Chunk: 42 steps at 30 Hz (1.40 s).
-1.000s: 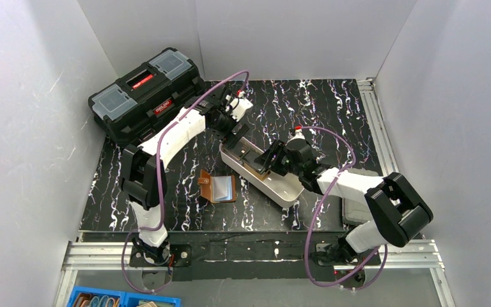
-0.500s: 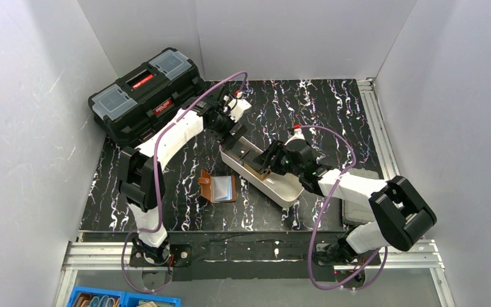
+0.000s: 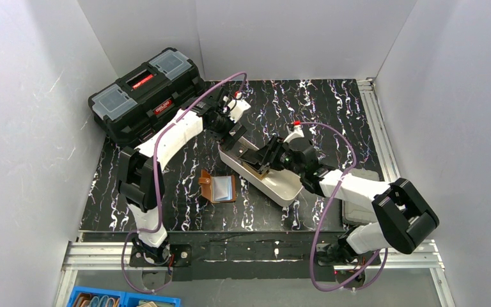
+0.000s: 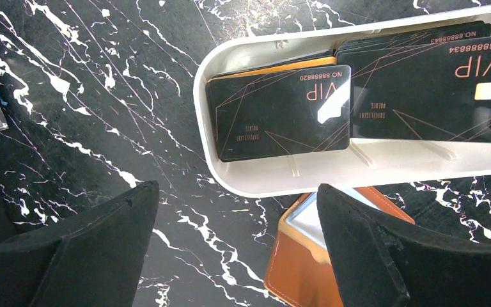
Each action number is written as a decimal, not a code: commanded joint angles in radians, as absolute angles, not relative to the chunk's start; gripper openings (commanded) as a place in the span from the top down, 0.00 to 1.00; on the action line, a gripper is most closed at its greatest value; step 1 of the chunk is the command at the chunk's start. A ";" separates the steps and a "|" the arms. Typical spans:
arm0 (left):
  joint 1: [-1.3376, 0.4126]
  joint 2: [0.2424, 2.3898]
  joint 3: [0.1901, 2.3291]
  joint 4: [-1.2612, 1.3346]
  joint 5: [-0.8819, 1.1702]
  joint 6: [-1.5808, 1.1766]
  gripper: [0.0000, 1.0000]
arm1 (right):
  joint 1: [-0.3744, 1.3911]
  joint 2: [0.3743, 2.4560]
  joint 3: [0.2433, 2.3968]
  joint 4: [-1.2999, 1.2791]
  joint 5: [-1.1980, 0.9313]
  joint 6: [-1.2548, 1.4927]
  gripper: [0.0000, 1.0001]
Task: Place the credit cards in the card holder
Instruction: Pick up the credit card from the storage box.
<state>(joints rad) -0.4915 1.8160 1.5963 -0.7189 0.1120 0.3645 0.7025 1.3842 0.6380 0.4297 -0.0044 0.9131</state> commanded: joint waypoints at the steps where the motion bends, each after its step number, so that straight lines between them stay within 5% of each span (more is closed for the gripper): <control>1: -0.482 1.744 1.583 -0.733 0.115 0.364 0.07 | 0.710 1.413 0.680 0.635 -0.077 0.905 0.38; 18: -0.468 1.726 1.568 -0.734 0.126 0.356 0.08 | 0.695 1.533 0.789 0.477 -0.080 0.935 0.41; 22: -0.466 1.725 1.570 -0.736 0.130 0.355 0.08 | 0.694 1.534 0.792 0.464 -0.056 0.941 0.53; 29: -0.457 1.700 1.598 -0.774 0.184 0.371 0.08 | 0.682 1.530 0.798 0.410 -0.044 0.923 0.99; 42: -0.444 1.659 1.684 -0.906 0.436 0.449 0.05 | 0.671 1.283 0.661 0.390 -0.058 0.802 0.99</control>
<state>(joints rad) -0.4591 1.7168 1.6268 -0.8349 0.2615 0.4202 0.6777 1.3640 0.6865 0.3519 -0.0483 0.8684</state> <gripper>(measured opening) 0.934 0.039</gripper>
